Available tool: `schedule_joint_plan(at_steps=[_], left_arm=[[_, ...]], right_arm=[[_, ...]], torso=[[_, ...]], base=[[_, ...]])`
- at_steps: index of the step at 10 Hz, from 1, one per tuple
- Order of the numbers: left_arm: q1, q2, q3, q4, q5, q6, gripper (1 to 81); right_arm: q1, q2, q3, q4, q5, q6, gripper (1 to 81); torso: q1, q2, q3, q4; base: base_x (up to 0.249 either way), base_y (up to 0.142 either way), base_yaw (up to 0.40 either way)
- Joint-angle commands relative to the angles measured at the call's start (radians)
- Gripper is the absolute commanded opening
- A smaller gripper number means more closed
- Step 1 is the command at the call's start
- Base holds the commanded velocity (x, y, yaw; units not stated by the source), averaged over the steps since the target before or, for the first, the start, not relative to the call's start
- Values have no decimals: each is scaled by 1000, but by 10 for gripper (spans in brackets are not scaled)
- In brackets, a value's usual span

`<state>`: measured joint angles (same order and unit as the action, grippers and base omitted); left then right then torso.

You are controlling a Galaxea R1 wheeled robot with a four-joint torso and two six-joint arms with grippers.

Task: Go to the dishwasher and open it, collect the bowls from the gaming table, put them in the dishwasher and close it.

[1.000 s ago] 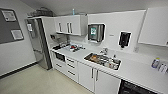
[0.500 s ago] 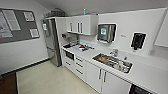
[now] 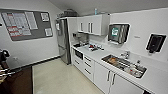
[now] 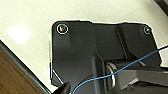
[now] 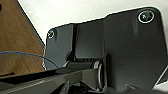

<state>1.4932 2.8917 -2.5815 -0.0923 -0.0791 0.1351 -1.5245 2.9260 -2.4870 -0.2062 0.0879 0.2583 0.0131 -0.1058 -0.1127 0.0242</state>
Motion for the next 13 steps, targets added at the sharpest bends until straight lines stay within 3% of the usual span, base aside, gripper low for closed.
schedule_joint_plan(at_steps=[1, 13], left_arm=[[-41, -24, 7, 8, 52, 8, 811], [-35, -32, 17, 16, 51, 6, 811]], right_arm=[[46, 5, 33, 1, -40, -4, 811], [33, -8, 27, -16, -34, -4, 811]], torso=[[0, 0, 0, 0], [0, 0, 0, 0]], base=[[0, 0, 299], [0, 0, 299]])
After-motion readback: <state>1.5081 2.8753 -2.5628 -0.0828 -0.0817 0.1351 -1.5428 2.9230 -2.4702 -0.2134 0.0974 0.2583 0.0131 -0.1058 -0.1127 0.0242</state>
